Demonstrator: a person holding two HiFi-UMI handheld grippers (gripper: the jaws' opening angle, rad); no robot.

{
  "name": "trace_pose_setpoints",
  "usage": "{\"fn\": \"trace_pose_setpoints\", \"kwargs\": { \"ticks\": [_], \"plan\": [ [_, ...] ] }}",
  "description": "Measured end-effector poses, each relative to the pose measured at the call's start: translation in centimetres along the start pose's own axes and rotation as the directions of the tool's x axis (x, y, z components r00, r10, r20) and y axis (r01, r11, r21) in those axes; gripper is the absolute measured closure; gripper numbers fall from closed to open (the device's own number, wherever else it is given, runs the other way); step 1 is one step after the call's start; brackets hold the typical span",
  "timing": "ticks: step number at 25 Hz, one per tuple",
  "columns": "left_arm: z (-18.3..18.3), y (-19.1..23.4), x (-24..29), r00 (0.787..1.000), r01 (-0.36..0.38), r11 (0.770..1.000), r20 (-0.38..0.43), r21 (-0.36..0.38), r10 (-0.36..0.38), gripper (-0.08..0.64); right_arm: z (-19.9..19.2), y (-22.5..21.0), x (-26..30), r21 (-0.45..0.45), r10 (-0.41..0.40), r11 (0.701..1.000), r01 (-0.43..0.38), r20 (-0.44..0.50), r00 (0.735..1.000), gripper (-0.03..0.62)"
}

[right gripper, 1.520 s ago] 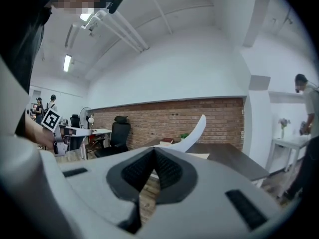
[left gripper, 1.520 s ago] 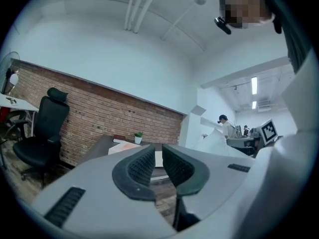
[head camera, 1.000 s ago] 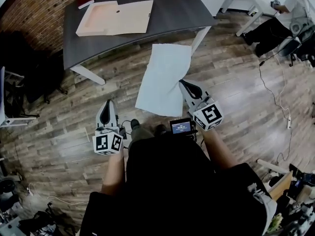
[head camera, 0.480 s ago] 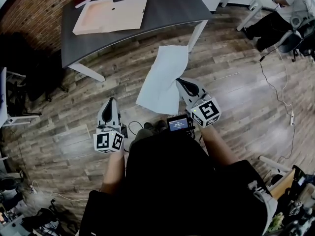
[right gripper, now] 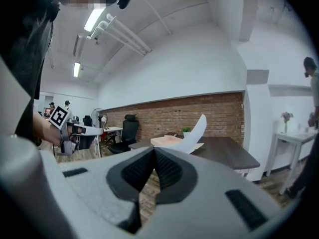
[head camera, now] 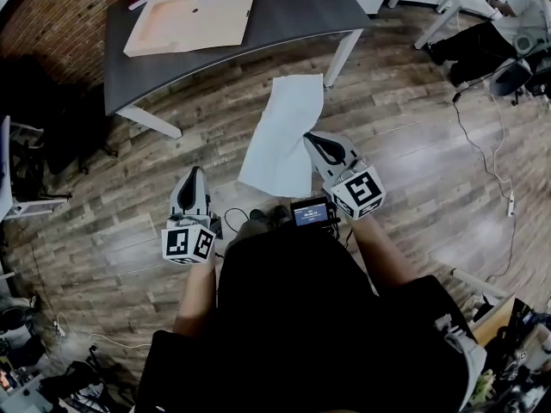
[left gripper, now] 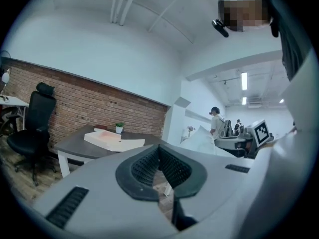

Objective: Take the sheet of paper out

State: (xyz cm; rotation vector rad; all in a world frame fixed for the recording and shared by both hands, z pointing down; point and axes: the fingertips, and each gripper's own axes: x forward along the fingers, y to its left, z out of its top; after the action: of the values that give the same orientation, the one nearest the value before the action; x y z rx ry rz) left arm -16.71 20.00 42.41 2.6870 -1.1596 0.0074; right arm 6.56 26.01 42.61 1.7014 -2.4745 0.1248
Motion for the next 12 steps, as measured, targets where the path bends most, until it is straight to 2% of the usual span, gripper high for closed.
{"fn": "trace_pose_setpoints", "kwargs": {
  "ticks": [5,12],
  "plan": [
    [0.4,-1.2,1.3,0.999,0.038,0.999,0.007,0.007,-0.038,0.565,0.2,-0.9,-1.1,-0.007,-0.021,1.000,0.021,0.013,1.000,0.589],
    [0.8,-1.6,1.5,0.999,0.048,0.999,0.020,0.007,-0.048,0.565,0.3,-1.3,-2.1,0.001,-0.046,0.999,0.046,0.032,0.998,0.589]
  ]
}}
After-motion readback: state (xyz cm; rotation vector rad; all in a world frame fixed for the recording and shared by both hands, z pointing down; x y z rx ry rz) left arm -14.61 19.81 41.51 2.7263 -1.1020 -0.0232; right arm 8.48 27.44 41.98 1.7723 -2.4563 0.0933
